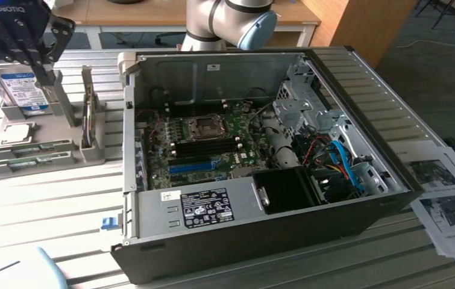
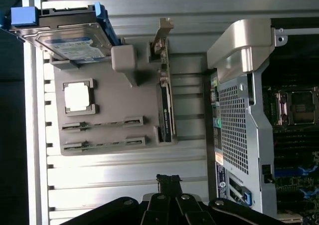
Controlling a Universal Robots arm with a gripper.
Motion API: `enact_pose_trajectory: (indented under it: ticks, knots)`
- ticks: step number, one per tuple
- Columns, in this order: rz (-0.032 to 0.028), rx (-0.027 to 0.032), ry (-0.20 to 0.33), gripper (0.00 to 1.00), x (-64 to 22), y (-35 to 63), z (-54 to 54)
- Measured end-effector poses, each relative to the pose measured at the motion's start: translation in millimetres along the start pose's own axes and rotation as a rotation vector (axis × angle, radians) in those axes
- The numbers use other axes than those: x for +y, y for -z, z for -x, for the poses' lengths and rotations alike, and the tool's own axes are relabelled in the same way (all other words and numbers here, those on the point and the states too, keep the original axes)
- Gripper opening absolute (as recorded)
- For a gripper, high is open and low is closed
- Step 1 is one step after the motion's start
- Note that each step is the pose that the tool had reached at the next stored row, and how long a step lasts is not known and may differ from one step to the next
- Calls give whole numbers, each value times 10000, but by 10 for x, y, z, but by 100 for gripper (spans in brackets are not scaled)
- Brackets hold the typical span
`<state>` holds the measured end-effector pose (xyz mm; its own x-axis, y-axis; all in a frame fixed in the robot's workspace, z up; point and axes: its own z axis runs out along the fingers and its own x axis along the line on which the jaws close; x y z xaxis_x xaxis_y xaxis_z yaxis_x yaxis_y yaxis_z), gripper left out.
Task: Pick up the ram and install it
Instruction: 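Reach for the ram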
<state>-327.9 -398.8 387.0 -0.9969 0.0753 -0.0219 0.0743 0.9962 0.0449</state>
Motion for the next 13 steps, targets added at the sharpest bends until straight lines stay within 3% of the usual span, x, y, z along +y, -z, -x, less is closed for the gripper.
enact_pose_trajectory:
  ticks: [4, 13]
  knots:
    - [0, 4, 0, 9, -11, -3, -147]
    - [-2, 32, -1, 9, -29, -13, -370]
